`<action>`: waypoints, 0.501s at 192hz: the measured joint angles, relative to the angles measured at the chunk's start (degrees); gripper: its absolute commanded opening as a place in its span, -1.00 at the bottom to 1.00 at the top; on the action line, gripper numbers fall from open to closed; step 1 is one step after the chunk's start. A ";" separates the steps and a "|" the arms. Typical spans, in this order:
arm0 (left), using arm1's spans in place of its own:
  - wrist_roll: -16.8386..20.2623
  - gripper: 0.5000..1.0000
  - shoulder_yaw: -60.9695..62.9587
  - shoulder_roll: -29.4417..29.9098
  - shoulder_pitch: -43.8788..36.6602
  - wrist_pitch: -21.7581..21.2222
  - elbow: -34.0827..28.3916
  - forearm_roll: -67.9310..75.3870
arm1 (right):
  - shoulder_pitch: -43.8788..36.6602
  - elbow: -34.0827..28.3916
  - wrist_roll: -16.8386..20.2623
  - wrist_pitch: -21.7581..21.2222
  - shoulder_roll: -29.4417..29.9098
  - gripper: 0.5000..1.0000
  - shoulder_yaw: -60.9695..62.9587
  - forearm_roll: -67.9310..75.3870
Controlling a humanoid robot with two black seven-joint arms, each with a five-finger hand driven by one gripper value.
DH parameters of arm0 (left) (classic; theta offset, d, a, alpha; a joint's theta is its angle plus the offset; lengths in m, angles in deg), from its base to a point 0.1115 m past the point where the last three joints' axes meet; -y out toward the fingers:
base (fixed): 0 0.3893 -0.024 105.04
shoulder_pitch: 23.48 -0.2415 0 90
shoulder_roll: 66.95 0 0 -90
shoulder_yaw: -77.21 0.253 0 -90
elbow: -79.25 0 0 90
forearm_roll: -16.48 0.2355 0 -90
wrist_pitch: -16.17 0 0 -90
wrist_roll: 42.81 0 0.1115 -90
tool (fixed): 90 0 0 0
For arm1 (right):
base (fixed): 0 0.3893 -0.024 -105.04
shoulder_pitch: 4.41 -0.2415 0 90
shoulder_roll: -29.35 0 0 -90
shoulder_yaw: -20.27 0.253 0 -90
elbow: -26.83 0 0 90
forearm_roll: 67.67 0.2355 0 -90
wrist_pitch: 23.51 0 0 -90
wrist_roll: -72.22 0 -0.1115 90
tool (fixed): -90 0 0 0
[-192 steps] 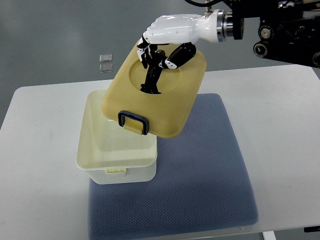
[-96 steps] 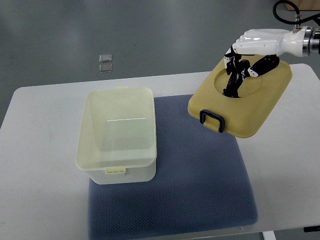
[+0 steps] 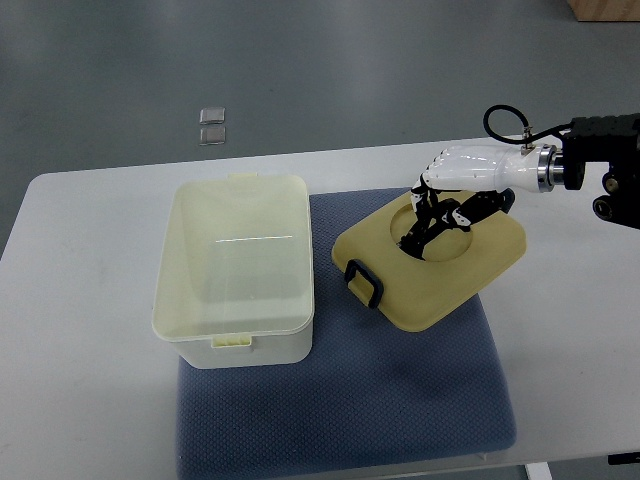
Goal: Open white storage box with right hand
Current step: 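Lower the held lid onto the mat beside the box with the right hand, then open the right hand and raise it away from the lid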
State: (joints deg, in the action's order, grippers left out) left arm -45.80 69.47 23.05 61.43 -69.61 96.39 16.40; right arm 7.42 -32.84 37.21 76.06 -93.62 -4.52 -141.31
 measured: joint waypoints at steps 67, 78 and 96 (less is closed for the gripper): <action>0.00 1.00 0.00 0.00 0.00 0.00 -0.17 -0.05 | 1.59 0.80 0.01 0.28 4.47 -0.20 -0.08 0.07; 0.00 1.00 0.00 0.00 0.00 0.00 -0.14 -0.05 | 2.02 0.80 0.01 0.23 4.48 0.33 -0.08 0.12; 0.00 1.00 0.00 0.00 0.00 0.00 -0.10 -0.05 | 2.51 0.80 0.01 0.01 4.44 0.48 -0.08 0.16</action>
State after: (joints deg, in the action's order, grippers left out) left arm -45.80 69.47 23.05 61.43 -69.61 96.29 16.36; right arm 9.92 -32.04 37.22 76.06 -89.18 -4.60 -141.15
